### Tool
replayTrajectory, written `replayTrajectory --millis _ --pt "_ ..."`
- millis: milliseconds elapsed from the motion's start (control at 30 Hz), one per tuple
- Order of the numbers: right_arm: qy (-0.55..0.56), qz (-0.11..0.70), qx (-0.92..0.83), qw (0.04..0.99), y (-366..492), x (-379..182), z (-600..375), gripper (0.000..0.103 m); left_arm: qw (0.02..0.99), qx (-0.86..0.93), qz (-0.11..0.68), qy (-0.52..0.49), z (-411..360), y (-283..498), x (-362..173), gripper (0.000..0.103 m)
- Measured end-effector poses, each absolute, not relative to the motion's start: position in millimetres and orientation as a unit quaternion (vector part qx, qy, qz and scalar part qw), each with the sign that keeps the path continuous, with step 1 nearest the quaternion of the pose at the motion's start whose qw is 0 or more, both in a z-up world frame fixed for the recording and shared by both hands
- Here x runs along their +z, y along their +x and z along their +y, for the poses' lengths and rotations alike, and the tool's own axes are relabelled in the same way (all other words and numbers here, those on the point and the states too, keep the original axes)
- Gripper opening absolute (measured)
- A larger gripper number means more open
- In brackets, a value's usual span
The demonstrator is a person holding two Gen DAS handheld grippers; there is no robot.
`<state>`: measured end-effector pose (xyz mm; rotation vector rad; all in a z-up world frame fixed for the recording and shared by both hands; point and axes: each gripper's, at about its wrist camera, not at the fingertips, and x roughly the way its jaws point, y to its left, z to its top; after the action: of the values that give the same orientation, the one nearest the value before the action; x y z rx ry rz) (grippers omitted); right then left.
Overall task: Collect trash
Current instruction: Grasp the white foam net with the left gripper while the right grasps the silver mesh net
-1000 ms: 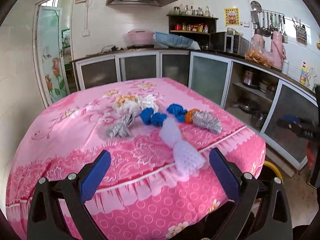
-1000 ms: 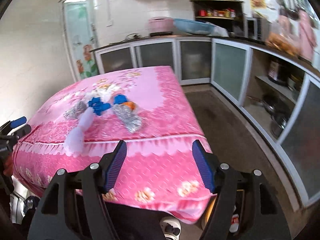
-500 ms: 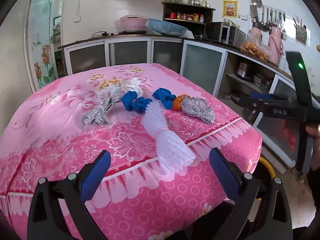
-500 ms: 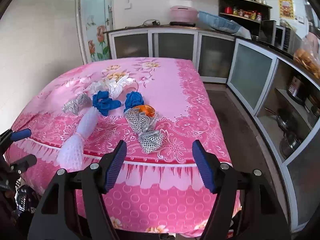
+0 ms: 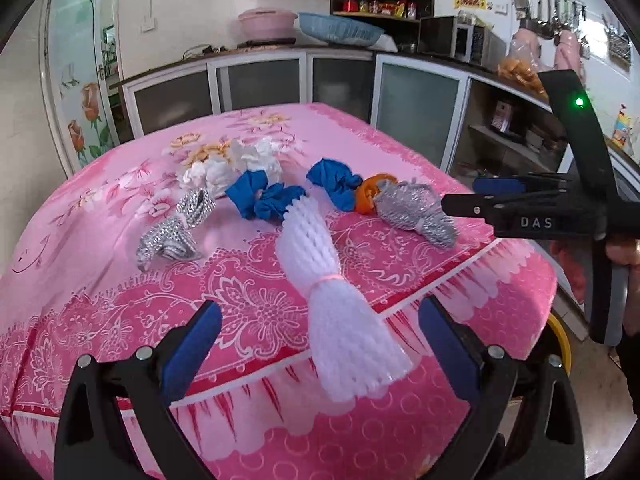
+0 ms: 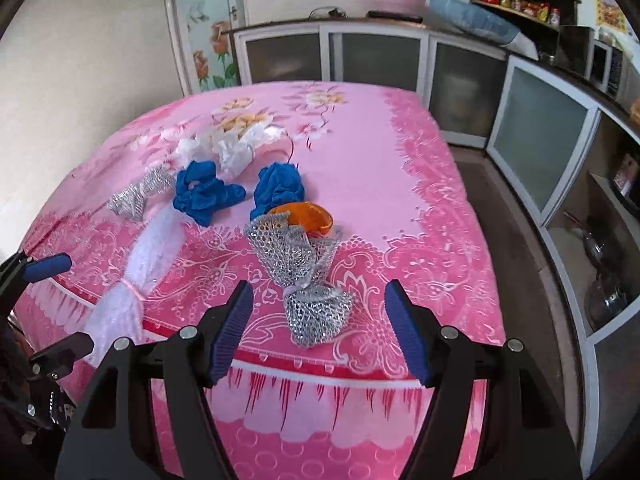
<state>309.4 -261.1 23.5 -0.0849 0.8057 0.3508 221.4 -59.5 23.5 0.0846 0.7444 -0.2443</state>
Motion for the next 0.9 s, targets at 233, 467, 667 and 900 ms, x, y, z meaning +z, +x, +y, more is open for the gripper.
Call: replayTrajectory --millis 233,467,667,900 --pt "-0.04 0.414 0.194 0.888 329 6 -248 0.064 0.908 -0.109 0.404 0.033 -66 247 3 0.095" --pt "-0.049 0.431 0.197 0.88 335 -11 -242 0.059 0.897 -0.113 0.427 0.013 -68 261 -12 0.095" --pt "-0.053 0.441 0.198 0.874 338 -16 -238 0.048 0.895 -0.12 0.431 -0.004 -64 265 -18 0.095" --pt "-0.054 0.446 0.195 0.872 339 -17 -235 0.035 0.896 -0.12 0.428 -0.009 -62 270 -21 0.085"
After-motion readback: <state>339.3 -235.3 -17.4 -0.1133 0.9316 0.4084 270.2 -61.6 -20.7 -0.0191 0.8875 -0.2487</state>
